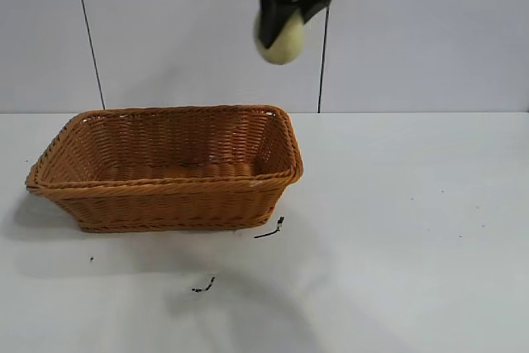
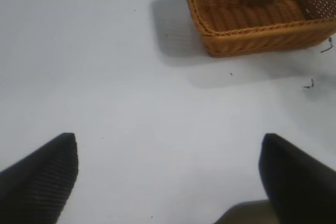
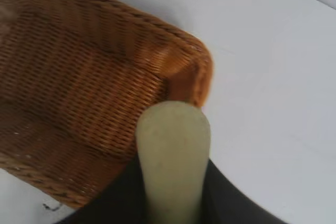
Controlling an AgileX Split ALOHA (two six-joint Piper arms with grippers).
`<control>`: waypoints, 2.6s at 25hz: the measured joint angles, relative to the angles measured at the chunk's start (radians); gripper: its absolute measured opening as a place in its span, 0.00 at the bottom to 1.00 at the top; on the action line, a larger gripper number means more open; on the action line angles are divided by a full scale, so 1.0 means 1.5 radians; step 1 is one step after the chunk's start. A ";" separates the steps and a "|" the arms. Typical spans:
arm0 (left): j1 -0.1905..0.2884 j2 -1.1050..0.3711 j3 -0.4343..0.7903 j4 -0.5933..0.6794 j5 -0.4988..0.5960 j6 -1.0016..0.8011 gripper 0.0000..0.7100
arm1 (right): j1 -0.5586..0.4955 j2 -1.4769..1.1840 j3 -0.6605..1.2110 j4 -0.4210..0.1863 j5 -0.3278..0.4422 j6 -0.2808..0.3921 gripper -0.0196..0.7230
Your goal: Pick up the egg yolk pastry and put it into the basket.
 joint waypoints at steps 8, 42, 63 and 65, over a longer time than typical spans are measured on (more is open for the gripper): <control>0.000 0.000 0.000 0.000 0.000 0.000 0.98 | 0.056 0.141 -0.011 0.000 -0.114 0.001 0.19; 0.000 0.000 0.000 0.000 0.000 0.000 0.98 | -0.144 0.192 -0.345 -0.006 0.140 0.001 0.96; 0.000 0.000 0.000 0.000 0.000 0.000 0.98 | -0.368 0.012 -0.122 -0.011 0.140 -0.004 0.96; 0.000 0.000 0.000 0.000 0.000 0.000 0.98 | -0.367 -0.053 -0.042 -0.008 0.140 -0.004 0.96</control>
